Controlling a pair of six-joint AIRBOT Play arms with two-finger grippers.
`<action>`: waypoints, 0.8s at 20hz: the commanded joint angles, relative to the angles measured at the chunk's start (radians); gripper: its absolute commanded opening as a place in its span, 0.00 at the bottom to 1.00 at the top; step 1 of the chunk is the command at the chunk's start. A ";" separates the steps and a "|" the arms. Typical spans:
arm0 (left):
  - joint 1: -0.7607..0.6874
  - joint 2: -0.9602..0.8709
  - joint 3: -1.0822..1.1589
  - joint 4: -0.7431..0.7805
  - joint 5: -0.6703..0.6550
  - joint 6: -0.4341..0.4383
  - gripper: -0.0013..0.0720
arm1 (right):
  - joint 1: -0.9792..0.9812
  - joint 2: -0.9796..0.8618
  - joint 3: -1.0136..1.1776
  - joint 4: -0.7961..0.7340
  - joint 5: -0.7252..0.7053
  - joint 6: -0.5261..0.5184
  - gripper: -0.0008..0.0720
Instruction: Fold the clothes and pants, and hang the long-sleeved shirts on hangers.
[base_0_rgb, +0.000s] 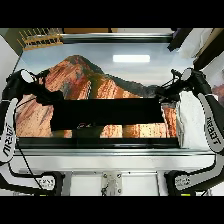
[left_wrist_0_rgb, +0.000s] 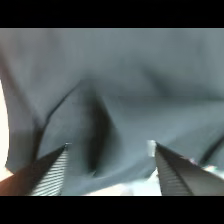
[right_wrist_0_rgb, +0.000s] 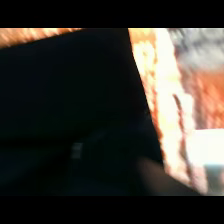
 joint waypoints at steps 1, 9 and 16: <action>0.027 -0.053 0.124 -0.192 0.048 0.001 0.77 | -0.019 -0.005 0.032 0.171 -0.128 -0.103 0.92; -0.034 0.144 -0.195 -0.241 0.160 0.001 0.03 | -0.243 0.042 -0.196 0.156 0.039 -0.312 0.92; -0.257 0.158 -0.352 -0.241 0.252 -0.009 0.02 | -0.264 0.007 -0.385 0.404 -0.131 -0.445 0.91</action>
